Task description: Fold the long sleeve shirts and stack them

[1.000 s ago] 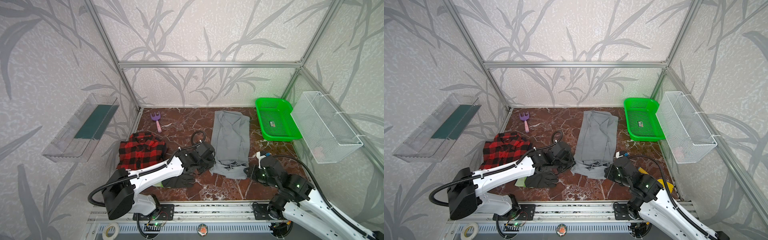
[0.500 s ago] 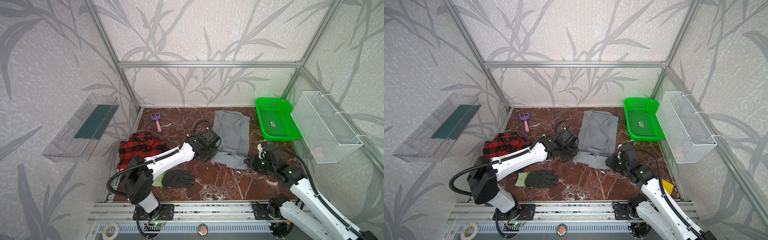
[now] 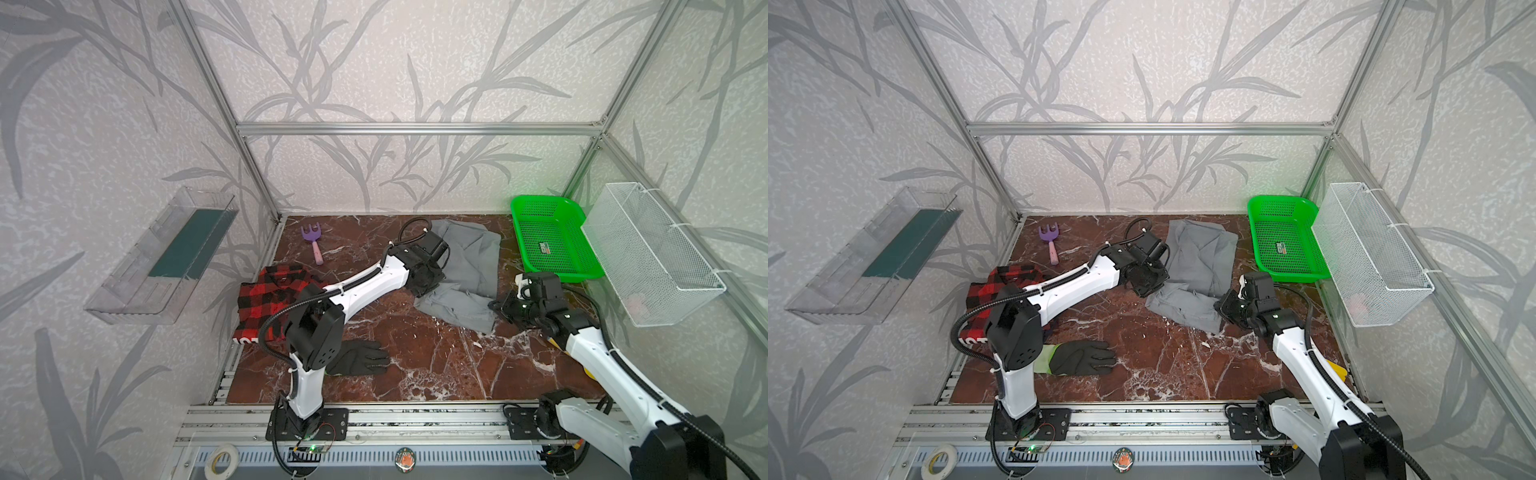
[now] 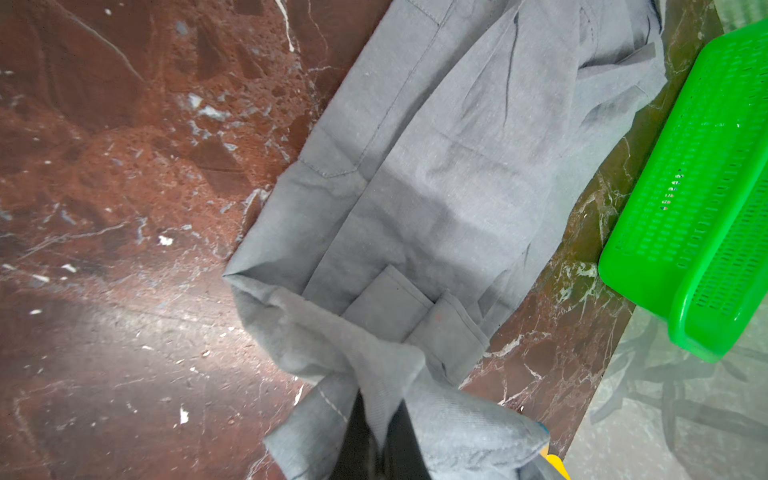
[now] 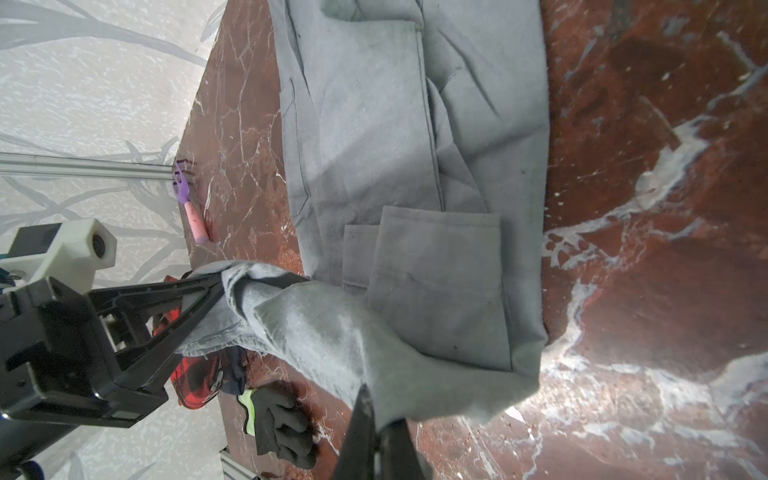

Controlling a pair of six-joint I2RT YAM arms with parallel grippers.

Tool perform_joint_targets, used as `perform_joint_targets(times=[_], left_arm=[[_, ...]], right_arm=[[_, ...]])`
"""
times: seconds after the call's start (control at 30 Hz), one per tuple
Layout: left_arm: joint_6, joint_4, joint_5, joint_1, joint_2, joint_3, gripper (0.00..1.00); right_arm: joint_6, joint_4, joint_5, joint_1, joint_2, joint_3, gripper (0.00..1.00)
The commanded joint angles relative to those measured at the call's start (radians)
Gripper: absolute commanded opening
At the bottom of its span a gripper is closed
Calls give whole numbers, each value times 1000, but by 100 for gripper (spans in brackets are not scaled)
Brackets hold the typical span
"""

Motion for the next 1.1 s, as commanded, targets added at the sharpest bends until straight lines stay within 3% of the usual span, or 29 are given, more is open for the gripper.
perform_joint_targets(times=[0.0, 0.93, 1.07], left_arm=[[31, -80, 3, 13, 39, 80, 0], [109, -245, 29, 95, 387, 534, 0], [116, -247, 33, 111, 399, 539, 14]], right_arm=[[-48, 68, -13, -22, 51, 54, 0], [-113, 210, -8, -110, 474, 235, 0], [-121, 210, -4, -112, 521, 251, 0]])
